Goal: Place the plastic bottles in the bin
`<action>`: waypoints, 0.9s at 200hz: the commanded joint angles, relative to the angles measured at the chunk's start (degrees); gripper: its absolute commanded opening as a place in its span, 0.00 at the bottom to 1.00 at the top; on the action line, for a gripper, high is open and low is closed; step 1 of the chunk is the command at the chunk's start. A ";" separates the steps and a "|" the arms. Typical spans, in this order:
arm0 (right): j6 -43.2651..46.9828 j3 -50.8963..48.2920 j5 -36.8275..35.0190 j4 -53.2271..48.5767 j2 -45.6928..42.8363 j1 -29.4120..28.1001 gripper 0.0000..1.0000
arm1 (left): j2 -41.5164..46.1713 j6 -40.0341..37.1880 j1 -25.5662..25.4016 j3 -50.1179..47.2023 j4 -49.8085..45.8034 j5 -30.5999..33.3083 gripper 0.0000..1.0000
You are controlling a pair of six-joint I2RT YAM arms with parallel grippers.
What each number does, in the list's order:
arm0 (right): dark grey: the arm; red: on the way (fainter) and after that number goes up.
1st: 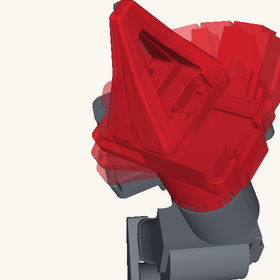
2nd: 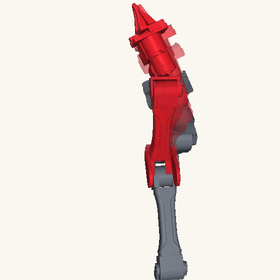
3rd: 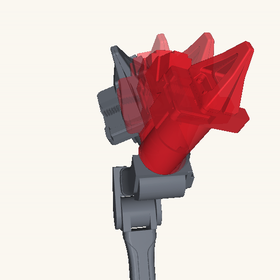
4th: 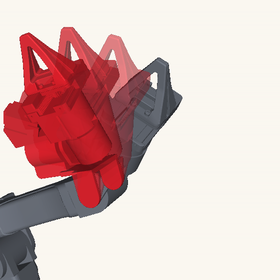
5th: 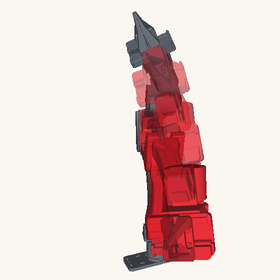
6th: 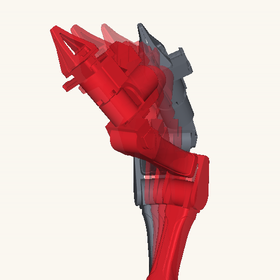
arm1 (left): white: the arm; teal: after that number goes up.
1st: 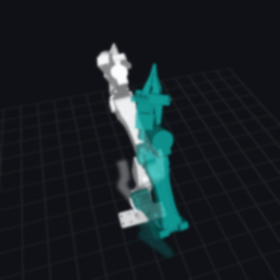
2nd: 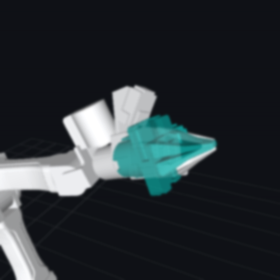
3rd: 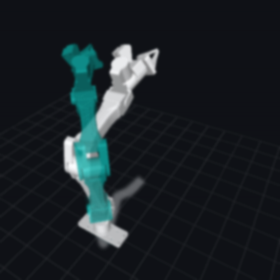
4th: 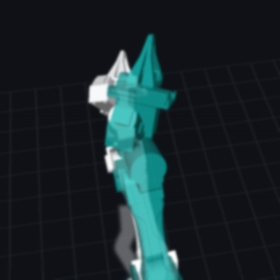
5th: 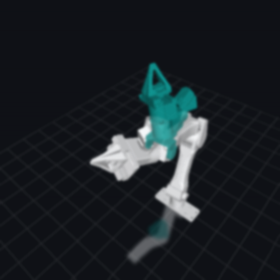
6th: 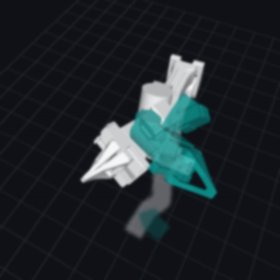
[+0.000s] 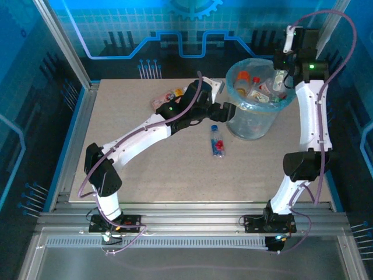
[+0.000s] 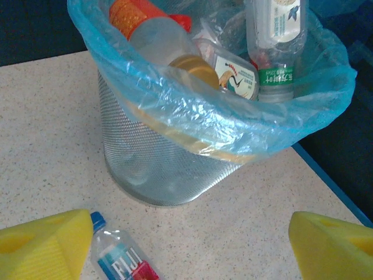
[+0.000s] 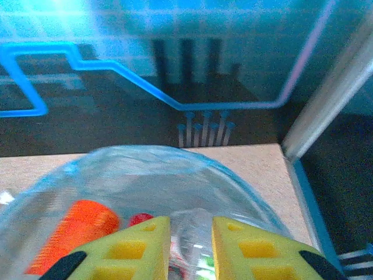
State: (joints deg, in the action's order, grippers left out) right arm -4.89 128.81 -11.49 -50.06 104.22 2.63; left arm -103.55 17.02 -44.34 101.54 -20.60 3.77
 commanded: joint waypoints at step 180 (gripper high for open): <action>-2.08 -6.92 5.11 2.05 -8.97 -2.57 0.51 | 6.98 -0.33 0.47 -3.61 1.73 2.89 0.89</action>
State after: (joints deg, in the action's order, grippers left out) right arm -7.31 118.26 -5.93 -44.56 97.19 2.11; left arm -101.86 17.87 -44.36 100.09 -20.14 4.14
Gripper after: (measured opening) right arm 0.494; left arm 0.887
